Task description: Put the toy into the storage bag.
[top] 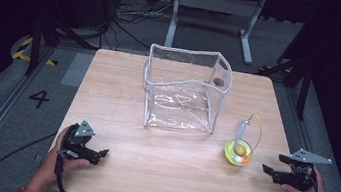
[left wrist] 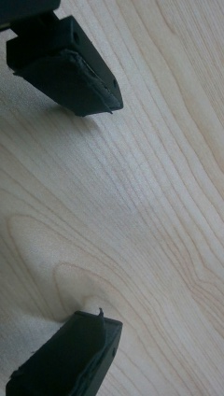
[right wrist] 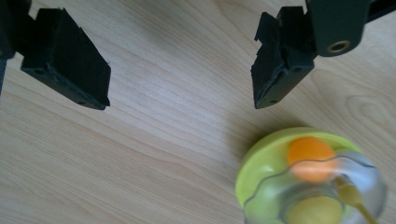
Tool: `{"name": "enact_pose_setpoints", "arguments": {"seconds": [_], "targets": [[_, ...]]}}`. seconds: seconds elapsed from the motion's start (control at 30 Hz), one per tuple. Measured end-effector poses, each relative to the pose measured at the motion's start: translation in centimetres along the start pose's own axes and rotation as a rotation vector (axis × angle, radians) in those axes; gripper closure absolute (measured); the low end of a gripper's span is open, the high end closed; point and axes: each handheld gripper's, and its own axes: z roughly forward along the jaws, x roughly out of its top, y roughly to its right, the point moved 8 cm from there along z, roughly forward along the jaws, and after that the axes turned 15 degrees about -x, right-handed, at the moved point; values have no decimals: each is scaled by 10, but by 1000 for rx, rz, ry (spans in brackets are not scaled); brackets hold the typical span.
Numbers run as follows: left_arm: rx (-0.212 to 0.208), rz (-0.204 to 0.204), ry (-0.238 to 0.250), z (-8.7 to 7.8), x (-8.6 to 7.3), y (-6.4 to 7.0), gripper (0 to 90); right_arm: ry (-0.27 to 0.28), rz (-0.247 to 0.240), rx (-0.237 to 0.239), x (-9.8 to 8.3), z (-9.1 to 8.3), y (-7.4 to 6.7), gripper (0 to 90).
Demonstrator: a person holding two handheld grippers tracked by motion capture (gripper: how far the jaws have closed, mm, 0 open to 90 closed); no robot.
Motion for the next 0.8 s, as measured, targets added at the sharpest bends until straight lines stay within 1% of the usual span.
{"name": "enact_pose_setpoints", "arguments": {"seconds": [0.03,0.07,0.1,0.2,0.23,0.27,0.3,0.33,0.4,0.43,0.5,0.53,0.6,0.63,0.67,0.73,0.77,0.8], "targets": [[-3,-7,2,0,0,1,2,-2,-13,0,2,-2,0,208],[-3,-7,2,0,0,1,2,-2,-13,0,2,-2,0,208],[-3,-6,1,0,0,1,2,-1,-23,-2,3,-4,-1,208],[0,-1,0,0,0,0,2,-1,-44,10,10,-10,-3,207],[-1,-4,-1,0,0,0,2,0,-53,25,13,-12,-5,206],[0,0,0,0,0,0,2,-3,-58,29,14,-13,-6,206],[-4,-9,0,0,0,1,2,-11,-75,33,17,-15,-8,205],[0,-1,0,0,0,0,2,-16,-93,40,19,-17,-10,204],[-5,-10,-1,0,-1,1,2,-23,-121,46,24,-21,-14,212],[0,-1,0,0,0,0,1,-25,-133,54,29,-25,-17,216],[0,0,0,0,0,0,2,-22,-162,70,35,-32,-21,231],[-4,-9,0,0,0,1,2,-21,-175,84,40,-36,-24,237],[-1,-4,-1,0,0,0,2,-27,-207,92,49,-42,-28,241],[-4,-10,0,0,0,1,2,-29,-217,96,51,-45,-29,248],[-4,-10,0,0,0,1,2,-29,-217,96,51,-45,-29,248],[-2,-6,1,0,0,1,2,-31,-253,117,60,-50,-35,251],[0,-1,0,0,0,0,2,-36,-261,124,64,-51,-38,256],[0,-1,0,0,0,0,2,-44,-276,120,67,-52,-39,257]]}}
